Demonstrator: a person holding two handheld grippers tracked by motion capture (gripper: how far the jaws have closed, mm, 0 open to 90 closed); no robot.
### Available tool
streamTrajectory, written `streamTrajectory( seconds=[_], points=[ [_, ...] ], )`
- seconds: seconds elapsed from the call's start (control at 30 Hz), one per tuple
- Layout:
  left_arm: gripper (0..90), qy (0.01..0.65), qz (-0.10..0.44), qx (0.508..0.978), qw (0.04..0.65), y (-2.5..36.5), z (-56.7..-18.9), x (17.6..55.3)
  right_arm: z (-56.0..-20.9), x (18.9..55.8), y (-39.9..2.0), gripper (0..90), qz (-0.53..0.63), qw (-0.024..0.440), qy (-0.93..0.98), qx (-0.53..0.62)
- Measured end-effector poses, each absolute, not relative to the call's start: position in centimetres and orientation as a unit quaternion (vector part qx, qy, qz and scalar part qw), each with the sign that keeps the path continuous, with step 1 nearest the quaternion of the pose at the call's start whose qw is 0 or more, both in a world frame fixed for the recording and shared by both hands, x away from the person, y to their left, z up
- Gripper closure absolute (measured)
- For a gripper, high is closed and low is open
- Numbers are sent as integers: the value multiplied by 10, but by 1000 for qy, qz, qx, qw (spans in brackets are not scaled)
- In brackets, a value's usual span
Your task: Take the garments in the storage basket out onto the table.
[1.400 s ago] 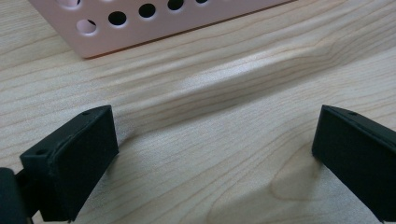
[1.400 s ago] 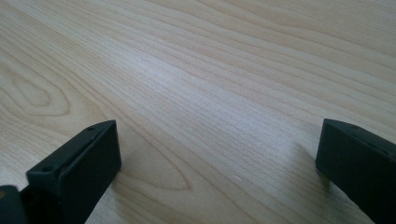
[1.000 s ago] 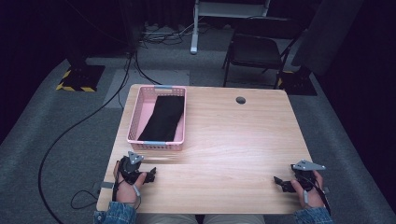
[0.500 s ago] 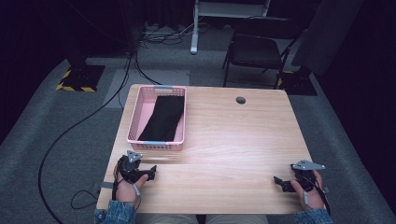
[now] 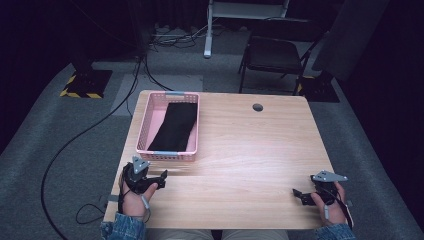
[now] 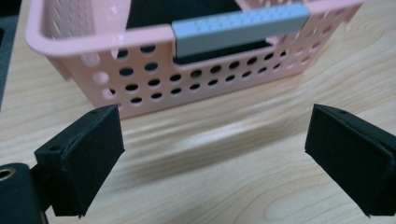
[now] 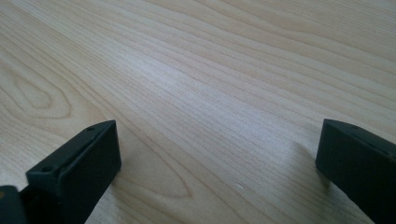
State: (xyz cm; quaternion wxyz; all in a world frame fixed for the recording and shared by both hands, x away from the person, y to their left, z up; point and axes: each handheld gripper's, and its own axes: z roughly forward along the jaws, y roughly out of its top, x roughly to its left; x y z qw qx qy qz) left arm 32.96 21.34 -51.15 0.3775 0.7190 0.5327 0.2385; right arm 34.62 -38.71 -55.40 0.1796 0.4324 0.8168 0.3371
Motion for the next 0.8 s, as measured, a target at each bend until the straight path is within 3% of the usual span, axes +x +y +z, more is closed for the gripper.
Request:
streamTrajectory(
  seconds=[0.8],
  points=[
    [41, 510, 258, 706, 419, 207, -463, 353, -554, 347, -387, 0, 338, 179, 817, 431]
  ],
)
